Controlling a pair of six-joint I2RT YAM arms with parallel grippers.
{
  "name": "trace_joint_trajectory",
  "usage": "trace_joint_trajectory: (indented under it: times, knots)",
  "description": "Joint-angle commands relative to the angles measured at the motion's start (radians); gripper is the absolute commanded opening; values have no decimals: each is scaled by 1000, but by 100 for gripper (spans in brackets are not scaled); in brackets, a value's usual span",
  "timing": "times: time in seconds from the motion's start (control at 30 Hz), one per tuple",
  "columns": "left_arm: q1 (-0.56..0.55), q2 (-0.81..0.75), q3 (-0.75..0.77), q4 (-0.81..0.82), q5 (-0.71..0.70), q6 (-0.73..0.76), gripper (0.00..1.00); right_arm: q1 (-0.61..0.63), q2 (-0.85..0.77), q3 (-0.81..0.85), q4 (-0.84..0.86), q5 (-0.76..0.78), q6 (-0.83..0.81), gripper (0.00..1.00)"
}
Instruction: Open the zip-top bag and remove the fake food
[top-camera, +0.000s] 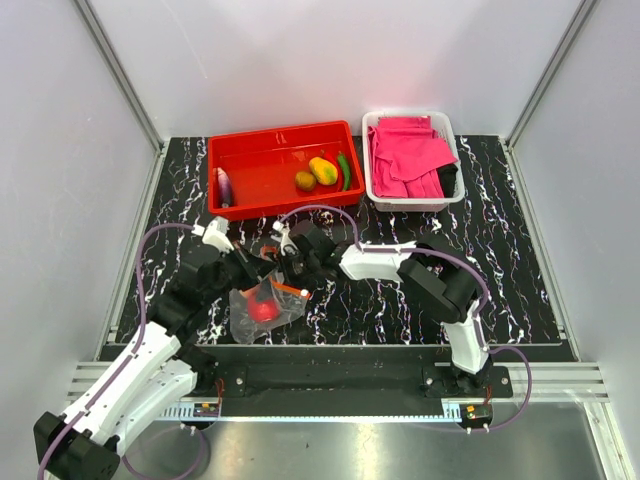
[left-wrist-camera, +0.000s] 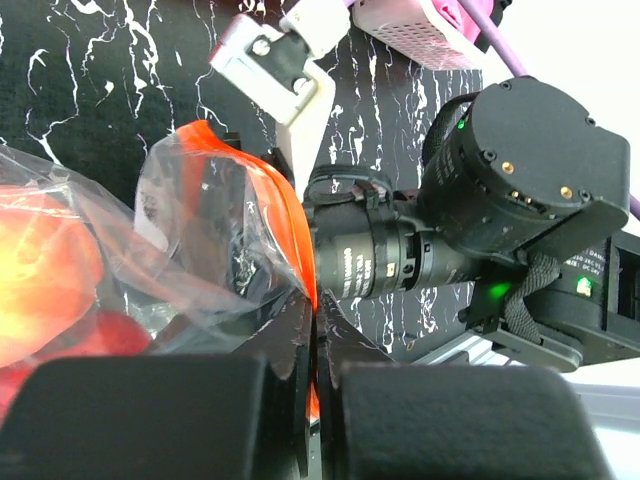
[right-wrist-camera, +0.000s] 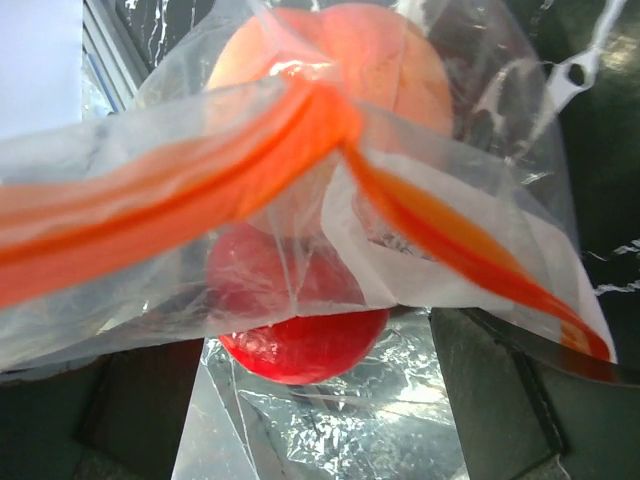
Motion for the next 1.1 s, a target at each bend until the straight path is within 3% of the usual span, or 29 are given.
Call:
trace_joint_trajectory:
  times: [0.0,0.37,0.53,0.73,0.83,1.07]
  knots:
    - [-11,-2,-2,58,2,-7,0,37,27,43,30,-2,10,96]
    - [-13,-25,-32,58,-9,-10,0,84,-54,-11,56,-18,42,100]
    - [-13,-30,-33,62,-4,-15,0,91,7,-2,80,-35,79,95]
    - [-13,-73,-44,34,-7,-18,0,91,13,-11,110,-25,99,72]
    - [-13,-93,-47,14,-21,-16,0,91,-25,-23,107,-1,82,50]
    - [-13,-126,-35,-37,-53,1,0,72,-115,-23,37,68,22,24]
